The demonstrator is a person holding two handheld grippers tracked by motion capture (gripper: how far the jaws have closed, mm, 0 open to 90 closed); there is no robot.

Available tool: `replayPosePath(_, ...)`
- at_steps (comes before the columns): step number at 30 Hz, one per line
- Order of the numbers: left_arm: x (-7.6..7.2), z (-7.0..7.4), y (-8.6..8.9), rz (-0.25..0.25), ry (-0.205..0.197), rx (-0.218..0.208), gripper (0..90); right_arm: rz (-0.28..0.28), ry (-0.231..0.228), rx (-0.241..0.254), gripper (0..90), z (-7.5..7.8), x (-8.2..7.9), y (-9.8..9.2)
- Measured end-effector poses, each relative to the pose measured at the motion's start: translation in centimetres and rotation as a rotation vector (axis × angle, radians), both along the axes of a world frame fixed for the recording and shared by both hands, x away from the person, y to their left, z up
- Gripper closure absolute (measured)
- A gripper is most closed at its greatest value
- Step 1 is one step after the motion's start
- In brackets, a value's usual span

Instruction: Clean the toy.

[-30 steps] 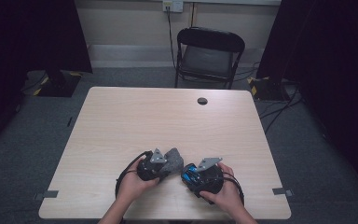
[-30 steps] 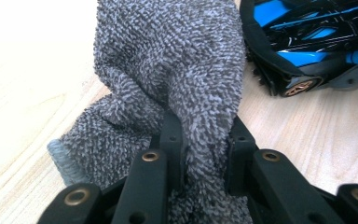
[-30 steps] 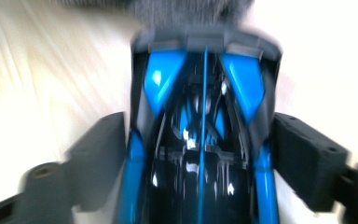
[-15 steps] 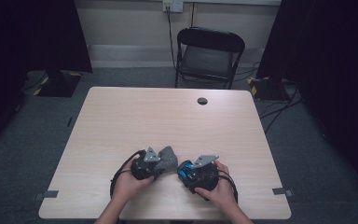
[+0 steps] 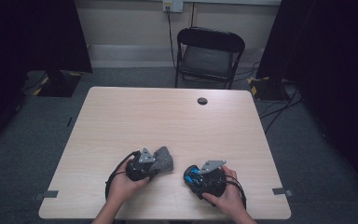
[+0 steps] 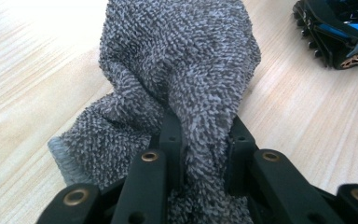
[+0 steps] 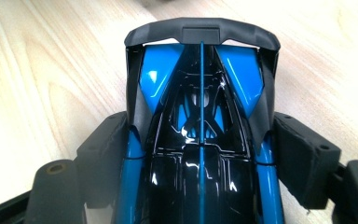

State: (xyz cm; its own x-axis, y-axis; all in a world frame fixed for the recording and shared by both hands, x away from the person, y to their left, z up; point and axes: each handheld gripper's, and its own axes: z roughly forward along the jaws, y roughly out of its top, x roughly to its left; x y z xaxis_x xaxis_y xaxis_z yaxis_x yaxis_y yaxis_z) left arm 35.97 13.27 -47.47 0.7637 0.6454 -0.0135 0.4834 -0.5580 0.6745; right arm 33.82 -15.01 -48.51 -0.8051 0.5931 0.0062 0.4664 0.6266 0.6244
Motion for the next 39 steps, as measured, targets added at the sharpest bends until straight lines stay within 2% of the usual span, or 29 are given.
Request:
replayPosePath(8,0.1,0.0,0.2,0.000,0.005,-0.016,74.0,-0.002,-0.013,-0.004,25.6,0.1,0.1,0.4)
replayPosePath(13,0.2,0.0,0.2,0.002,0.007,-0.022,73.9,-0.013,-0.013,0.046,25.6,0.8,0.6,0.6)
replayPosePath(21,0.3,0.1,0.5,0.008,0.006,-0.025,73.9,-0.050,-0.010,0.110,25.6,1.5,2.6,1.2)
replayPosePath(30,0.5,0.1,1.1,0.022,-0.005,-0.026,73.9,-0.052,-0.001,0.105,25.6,1.4,4.5,3.1)
replayPosePath(39,0.4,0.0,1.5,0.032,-0.005,-0.025,73.9,-0.060,0.007,0.091,25.5,0.9,5.4,3.7)
